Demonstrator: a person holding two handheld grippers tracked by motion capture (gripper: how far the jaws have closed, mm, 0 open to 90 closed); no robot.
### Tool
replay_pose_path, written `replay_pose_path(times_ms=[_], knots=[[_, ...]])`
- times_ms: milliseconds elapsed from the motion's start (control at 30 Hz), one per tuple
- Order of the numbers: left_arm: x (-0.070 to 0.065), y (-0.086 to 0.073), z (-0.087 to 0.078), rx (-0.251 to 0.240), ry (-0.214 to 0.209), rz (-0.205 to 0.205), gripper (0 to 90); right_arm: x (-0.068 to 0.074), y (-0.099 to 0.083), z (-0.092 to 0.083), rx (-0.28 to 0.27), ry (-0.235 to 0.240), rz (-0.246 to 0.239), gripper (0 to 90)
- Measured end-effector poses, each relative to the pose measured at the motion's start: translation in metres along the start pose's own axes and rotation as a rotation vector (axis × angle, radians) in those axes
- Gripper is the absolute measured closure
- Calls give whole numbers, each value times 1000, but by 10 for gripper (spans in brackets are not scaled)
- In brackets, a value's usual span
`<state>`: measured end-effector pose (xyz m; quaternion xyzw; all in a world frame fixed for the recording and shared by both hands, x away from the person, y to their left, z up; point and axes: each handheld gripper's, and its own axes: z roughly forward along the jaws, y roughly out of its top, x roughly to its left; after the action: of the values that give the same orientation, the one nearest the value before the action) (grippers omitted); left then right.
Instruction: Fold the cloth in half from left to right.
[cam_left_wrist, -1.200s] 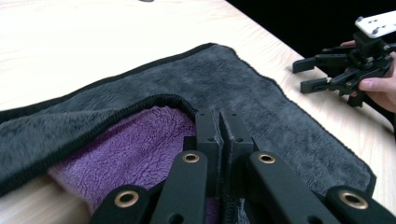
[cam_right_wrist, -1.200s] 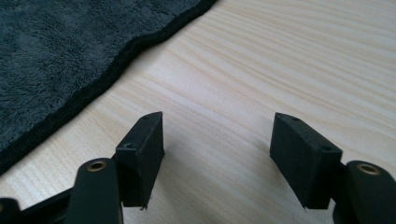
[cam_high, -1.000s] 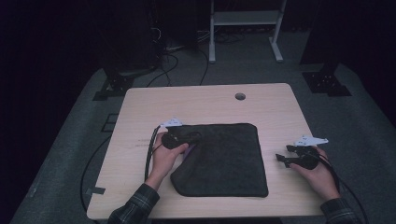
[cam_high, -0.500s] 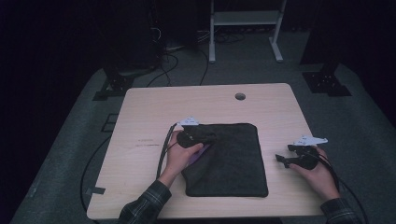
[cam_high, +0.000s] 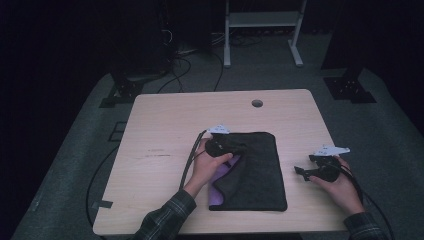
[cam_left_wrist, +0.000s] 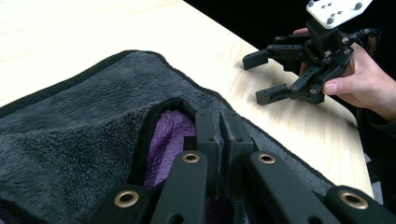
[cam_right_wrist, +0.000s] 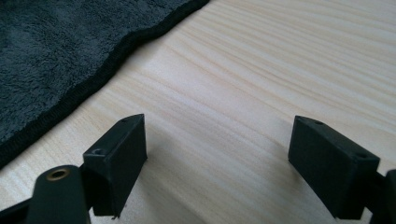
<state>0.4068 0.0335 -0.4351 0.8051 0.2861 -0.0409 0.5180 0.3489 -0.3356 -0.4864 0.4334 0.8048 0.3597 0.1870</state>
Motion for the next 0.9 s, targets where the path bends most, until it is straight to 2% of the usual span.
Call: replay_pose_path(times_ms=[400,900], knots=[[-4,9,32,13,-52,-10,870,0,0,0,0,0,1,182],[-7,18,74,29,-74,-32,870,0,0,0,0,0,0,182]])
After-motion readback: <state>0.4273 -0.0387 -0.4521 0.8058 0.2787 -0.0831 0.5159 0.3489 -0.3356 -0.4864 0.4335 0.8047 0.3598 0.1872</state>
